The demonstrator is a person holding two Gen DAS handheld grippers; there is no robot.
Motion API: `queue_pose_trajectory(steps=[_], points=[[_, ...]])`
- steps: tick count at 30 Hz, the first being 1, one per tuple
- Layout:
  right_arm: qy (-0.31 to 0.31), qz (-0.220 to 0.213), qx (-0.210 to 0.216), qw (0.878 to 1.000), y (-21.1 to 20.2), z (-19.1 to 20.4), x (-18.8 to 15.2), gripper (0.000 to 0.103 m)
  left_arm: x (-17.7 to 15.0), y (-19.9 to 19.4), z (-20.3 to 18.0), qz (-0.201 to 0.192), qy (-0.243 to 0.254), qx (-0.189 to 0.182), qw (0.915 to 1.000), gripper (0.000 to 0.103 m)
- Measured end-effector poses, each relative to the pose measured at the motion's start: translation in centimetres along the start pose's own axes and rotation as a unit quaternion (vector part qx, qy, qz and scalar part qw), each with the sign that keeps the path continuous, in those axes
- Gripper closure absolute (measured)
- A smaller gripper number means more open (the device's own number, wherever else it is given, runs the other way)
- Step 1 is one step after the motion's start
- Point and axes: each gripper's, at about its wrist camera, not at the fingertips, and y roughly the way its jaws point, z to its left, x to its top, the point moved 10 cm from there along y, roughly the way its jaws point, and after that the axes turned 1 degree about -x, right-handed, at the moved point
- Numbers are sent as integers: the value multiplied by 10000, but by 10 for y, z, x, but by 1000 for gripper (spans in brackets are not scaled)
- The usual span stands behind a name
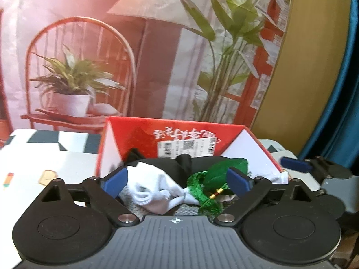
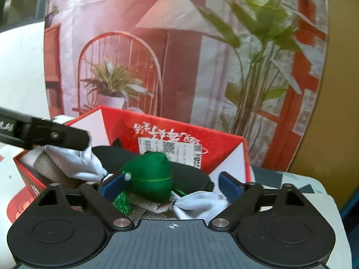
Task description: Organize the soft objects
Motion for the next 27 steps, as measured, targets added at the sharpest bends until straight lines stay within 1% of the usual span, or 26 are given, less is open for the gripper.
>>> queue_pose_trajectory(steps=[3,5,7,11,14,19,24,27], points=[[101,-8,-76,9999,-12,-5,2,1,-1,-12,2,-24,23,136,9999,2],[163,19,-87,9998,-20,-7,2,1,-2,-20,2,-32,32,230,9997,0],[258,59,-105,9996,-27,-8,3,1,-3,-27,2,-58,30,312,9995,0],[497,105,-74,9987,-43,-10,4,0,-10,-40,3,54,-45,450,9990,0],[597,206,-121,9979,-55,-11,2,0,-18,-51,5,111,-166,518,9985,0],[740,362,-129,9965,-77,-9,-4,0,-37,-69,3,238,-118,732,9970,0],[875,338,-154,9955,-101,-8,-10,0,-45,-96,5,221,-123,917,9955,0],[962,290,-163,9948,-116,-9,-10,0,-45,-111,6,221,-79,1098,9937,0]])
